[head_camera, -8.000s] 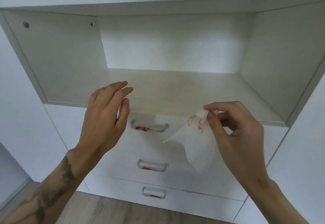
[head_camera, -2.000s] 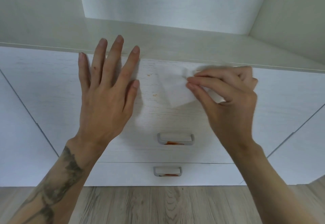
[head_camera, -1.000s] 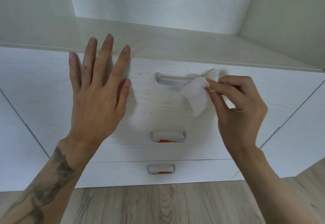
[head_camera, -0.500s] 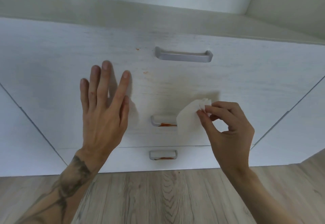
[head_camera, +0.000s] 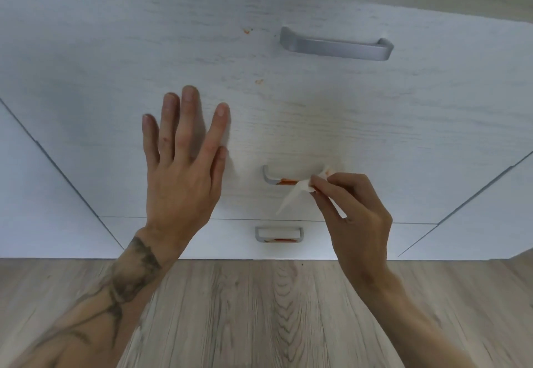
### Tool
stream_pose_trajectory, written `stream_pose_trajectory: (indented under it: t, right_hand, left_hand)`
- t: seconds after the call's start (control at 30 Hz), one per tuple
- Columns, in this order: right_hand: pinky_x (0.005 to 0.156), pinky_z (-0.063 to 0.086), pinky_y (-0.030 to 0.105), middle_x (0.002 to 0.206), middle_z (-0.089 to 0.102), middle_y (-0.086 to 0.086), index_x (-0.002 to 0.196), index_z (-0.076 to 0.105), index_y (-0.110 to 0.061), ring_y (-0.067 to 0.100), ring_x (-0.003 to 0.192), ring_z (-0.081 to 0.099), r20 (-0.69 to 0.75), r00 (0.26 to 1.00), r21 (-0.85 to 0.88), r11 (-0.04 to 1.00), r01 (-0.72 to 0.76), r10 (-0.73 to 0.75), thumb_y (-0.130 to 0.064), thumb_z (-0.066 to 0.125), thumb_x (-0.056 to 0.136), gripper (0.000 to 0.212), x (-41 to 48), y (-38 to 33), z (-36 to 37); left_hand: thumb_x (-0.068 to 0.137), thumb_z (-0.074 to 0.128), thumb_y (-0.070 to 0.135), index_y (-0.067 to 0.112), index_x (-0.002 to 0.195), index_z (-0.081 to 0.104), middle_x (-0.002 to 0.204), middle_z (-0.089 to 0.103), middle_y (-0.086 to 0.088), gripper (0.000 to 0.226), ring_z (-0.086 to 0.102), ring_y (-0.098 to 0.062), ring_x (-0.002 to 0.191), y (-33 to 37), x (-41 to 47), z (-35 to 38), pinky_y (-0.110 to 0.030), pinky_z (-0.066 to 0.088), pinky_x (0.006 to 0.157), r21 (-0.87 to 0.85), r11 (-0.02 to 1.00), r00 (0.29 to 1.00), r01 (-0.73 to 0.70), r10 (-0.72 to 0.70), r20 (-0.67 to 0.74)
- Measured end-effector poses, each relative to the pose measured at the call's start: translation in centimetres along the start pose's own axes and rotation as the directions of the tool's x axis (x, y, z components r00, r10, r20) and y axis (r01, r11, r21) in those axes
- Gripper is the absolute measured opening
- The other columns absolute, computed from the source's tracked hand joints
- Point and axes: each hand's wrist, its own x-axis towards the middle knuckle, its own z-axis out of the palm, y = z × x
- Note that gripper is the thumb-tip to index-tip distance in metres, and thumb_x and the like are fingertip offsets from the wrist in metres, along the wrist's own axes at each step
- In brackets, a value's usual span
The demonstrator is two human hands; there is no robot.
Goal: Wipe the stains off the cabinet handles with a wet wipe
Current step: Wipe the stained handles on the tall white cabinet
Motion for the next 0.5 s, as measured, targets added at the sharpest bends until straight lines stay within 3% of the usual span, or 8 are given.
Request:
stream_pose_trajectory:
  t: [0.13, 0.23, 0.37, 0.5]
  right_hand:
    - [0.081, 0.055, 0.021, 0.099, 0.071, 0.009, 0.106, 0.082, -0.003, 0.024, 0.089, 0.07, -0.049, 0.998, -0.001, 0.999, 0.038, -0.038, 0.001, 0.082, 0.089, 0.017, 0.1, -0.9, 1.3]
    - [0.088, 0.056, 0.019, 0.1, 0.072, 0.009, 0.106, 0.082, -0.003, 0.024, 0.092, 0.071, -0.054, 0.998, 0.031, 0.999, 0.041, -0.039, 0.0, 0.081, 0.09, 0.017, 0.1, -1.3, 1.7]
    - [0.083, 0.06, 0.032, 0.102, 0.073, 0.009, 0.106, 0.082, -0.003, 0.026, 0.094, 0.071, -0.027, 0.998, 0.059, 0.996, 0.066, -0.065, -0.003, 0.081, 0.091, 0.015, 0.2, -1.6, 2.3]
    - [0.082, 0.059, 0.032, 0.101, 0.073, 0.008, 0.106, 0.082, -0.003, 0.024, 0.094, 0.07, -0.004, 0.997, 0.07, 0.995, 0.072, -0.072, -0.007, 0.082, 0.091, 0.015, 0.3, -2.2, 3.2]
  left_hand:
    - [0.115, 0.047, 0.024, 0.016, 0.167, 0.016, 0.167, 0.019, -0.028, 0.061, 0.018, -0.049, 0.155, 0.0, 0.1, 0.1, -0.065, 0.013, 0.128, 0.023, 1.0, 1.0, -0.001, 0.001, -0.004]
    - [0.115, 0.047, 0.024, 0.016, 0.167, 0.016, 0.167, 0.021, -0.029, 0.061, 0.019, -0.049, 0.154, 0.0, 0.0, 0.1, -0.064, 0.012, 0.128, 0.025, 1.0, 1.0, 0.01, -0.01, -0.002]
    - [0.115, 0.047, 0.023, 0.015, 0.167, 0.019, 0.166, 0.024, -0.031, 0.059, 0.021, -0.05, 0.154, 0.1, 0.1, 0.1, -0.066, 0.015, 0.127, 0.035, 0.999, 1.0, 0.013, -0.013, -0.003]
    - [0.115, 0.046, 0.023, 0.016, 0.166, 0.021, 0.166, 0.023, -0.031, 0.058, 0.02, -0.051, 0.154, 0.0, 0.0, 0.2, -0.067, 0.016, 0.127, 0.038, 0.999, 1.0, 0.014, -0.014, 0.001]
